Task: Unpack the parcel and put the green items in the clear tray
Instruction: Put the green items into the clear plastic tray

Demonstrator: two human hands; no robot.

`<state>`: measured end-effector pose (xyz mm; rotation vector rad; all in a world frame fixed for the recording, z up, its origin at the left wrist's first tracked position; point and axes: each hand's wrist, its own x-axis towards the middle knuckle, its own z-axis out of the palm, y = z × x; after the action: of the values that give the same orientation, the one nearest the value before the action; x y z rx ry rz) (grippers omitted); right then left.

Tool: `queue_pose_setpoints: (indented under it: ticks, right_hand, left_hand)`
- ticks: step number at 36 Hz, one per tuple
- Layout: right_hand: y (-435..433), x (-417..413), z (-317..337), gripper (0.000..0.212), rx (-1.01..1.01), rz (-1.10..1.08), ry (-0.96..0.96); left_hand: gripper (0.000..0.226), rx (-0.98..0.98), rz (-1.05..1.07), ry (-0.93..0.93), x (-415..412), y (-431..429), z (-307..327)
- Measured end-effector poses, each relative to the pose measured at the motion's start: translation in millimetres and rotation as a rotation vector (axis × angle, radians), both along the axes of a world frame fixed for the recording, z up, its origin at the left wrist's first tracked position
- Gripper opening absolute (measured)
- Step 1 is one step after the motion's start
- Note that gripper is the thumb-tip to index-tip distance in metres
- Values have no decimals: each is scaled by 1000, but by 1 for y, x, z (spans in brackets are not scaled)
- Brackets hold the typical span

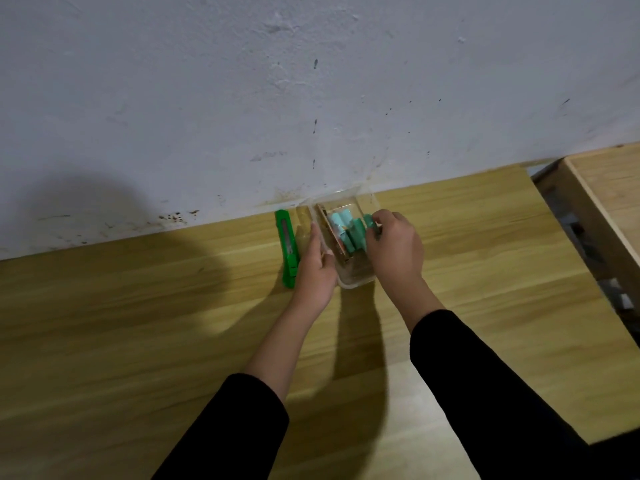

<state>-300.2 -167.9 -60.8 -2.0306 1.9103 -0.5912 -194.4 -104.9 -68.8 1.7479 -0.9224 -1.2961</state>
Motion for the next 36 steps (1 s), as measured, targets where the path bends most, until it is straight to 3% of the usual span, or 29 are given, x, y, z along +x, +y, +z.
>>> queue_pose_setpoints:
  ticks: [10, 18, 25, 30, 36]
  right_hand:
    - [36, -15, -18, 27, -43, 201, 8]
    - [14, -8, -14, 24, 0, 227, 81]
    - [0, -10, -12, 23, -1, 261, 6]
    - [11, -23, -10, 32, -81, 111, -128]
    - [14, -28, -12, 32, 79, -14, -259]
  left_hand:
    - [58, -7, 9, -34, 3, 2, -3]
    - [59, -2, -3, -47, 7, -3, -8]
    - [58, 5, 3, -49, 10, -7, -10]
    - [55, -33, -6, -53, 10, -3, -9]
    - [54, -48, 5, -52, 4, 6, -7]
